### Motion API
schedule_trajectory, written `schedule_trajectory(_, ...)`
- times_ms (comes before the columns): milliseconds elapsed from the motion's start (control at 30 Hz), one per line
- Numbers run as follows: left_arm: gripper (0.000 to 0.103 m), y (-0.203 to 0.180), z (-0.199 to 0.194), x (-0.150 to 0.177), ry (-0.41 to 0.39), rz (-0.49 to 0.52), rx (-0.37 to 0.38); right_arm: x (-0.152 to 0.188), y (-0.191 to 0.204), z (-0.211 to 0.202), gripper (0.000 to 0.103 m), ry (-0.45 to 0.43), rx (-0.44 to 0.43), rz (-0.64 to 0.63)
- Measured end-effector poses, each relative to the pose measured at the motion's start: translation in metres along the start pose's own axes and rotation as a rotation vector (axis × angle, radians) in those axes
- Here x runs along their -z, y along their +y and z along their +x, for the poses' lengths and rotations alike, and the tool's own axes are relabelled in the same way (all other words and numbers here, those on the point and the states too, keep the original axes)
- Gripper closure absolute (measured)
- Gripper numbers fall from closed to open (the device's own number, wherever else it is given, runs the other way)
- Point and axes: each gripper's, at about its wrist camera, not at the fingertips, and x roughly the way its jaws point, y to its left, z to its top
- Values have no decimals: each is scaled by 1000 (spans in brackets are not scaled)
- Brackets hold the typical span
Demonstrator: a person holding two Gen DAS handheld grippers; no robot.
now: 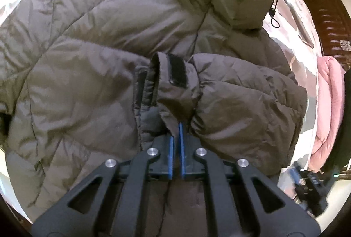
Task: Fold large clothes
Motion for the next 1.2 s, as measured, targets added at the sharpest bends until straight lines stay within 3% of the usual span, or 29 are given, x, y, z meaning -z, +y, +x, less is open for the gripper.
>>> schedule_trajectory(67,98,0,3,0,6,5,-6,-6,35,-5,61,-46,-44,-121)
schedule_trajectory(200,96,7,12,4,27,-11,-8,-13,99,27,62,5,-114,-323)
schedule_trajectory(300,91,13,17,6,34,-24,-20,-22,133,68,62,43,-64,-427)
schedule_trajectory(367,90,20,15,6,30,-40,-21,-37,131,82,64,40,-18,-419)
schedule_trajectory(500,80,39,-3,6,-6,-65,-57,-70,99,83,64,27,35,-255)
schedule_trajectory(600,83,52,-34,5,-73,-90,-78,-77,81,63,56,-4,93,-194)
schedule_trajectory(700,83,45,-54,2,-122,-89,14,-68,83,34,47,-68,10,-209)
schedule_trajectory(867,78,-6,-29,-11,-63,40,66,-55,147,47,47,-10,-87,-388)
schedule_trajectory(933,77,-20,-8,-14,-29,74,40,-48,173,60,47,4,-67,-479)
schedule_trajectory(1000,77,-21,13,-17,-4,82,-36,-46,187,76,47,25,-22,-530)
schedule_trajectory(1100,81,-6,33,-19,34,34,-41,-52,180,97,48,38,36,-520)
schedule_trajectory(1200,83,2,20,-19,22,7,-9,-71,161,89,48,6,21,-413)
